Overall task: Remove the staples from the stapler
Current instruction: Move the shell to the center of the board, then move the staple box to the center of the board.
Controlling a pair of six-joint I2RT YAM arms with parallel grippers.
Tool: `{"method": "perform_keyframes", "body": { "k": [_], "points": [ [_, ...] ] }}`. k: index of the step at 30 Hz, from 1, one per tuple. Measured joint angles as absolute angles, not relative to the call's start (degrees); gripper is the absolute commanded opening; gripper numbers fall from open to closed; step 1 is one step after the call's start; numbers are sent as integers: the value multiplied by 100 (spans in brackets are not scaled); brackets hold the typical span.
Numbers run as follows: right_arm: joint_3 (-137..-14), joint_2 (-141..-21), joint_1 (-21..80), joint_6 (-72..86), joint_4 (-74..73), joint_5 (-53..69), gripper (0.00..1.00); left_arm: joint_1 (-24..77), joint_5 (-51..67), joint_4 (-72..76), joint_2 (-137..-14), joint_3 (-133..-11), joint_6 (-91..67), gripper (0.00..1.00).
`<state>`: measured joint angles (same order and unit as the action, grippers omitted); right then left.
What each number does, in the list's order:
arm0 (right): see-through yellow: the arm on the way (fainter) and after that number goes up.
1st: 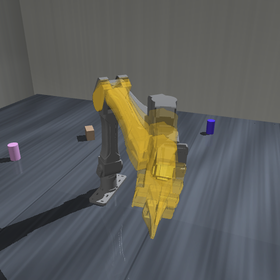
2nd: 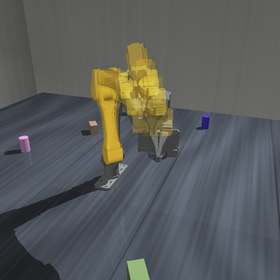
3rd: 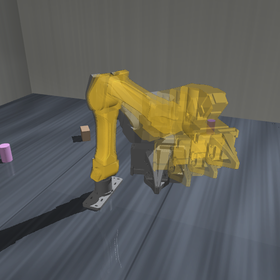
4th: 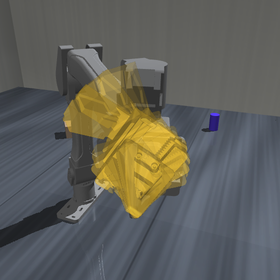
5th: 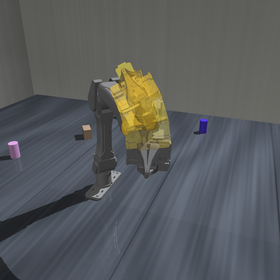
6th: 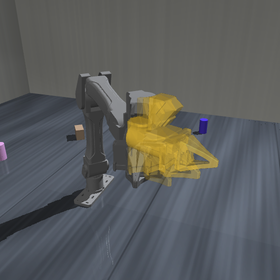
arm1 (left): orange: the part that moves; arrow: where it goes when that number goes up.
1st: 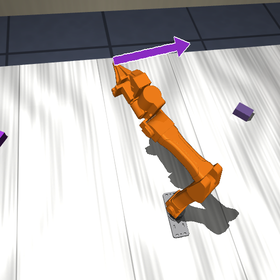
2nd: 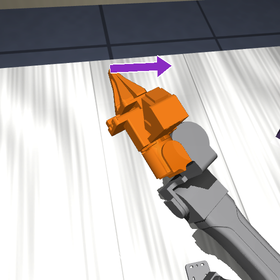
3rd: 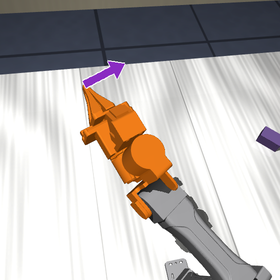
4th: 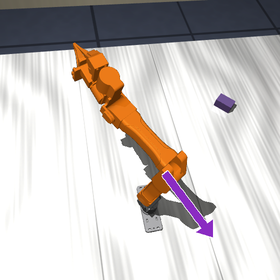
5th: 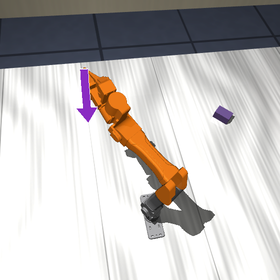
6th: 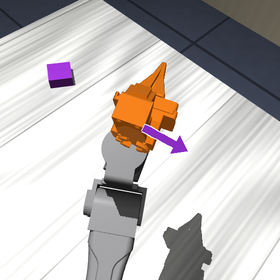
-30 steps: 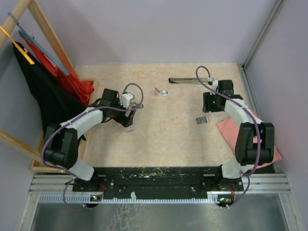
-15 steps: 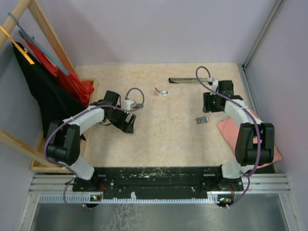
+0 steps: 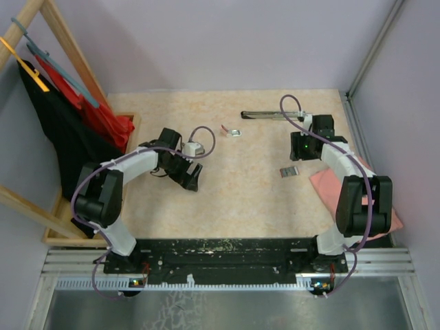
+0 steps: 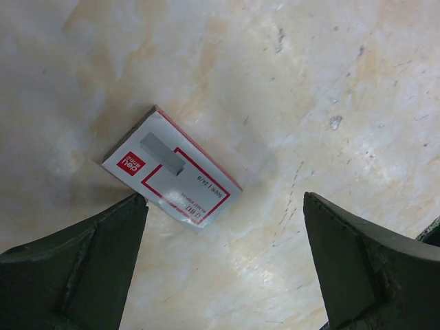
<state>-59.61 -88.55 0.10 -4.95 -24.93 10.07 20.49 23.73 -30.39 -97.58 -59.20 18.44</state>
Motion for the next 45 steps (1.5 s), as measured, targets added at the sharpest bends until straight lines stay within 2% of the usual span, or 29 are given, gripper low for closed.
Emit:
{"method": "perform_keyframes", "body": {
  "k": [13, 21, 28, 34, 39, 45],
  "points": [
    [-5964, -8855, -281, -563, -2808, 1131, 54, 3009, 2473, -2816, -10121, -6259, 2185, 91],
    [-5964, -9035, -281, -593, -2880, 1286, 54, 3365, 2515, -2641, -10123, -6261, 2388, 100],
    [-5961, -9415, -281, -593, -2958, 1490, 53, 3063, 2523, -2604, -9662, -6285, 2394, 100],
    [-5961, -9677, -274, -600, -2956, 1656, 53, 2375, 2873, -2663, -9026, -6239, 2443, 100],
    [-5968, -9874, -207, -635, -2923, 1702, 53, 1693, 3280, -2814, -8757, -5804, 2565, 100],
    [-5968, -9878, 51, -701, -2912, 1811, 53, 1603, 3697, -3089, -8753, -5271, 2672, 100]
  ]
}}
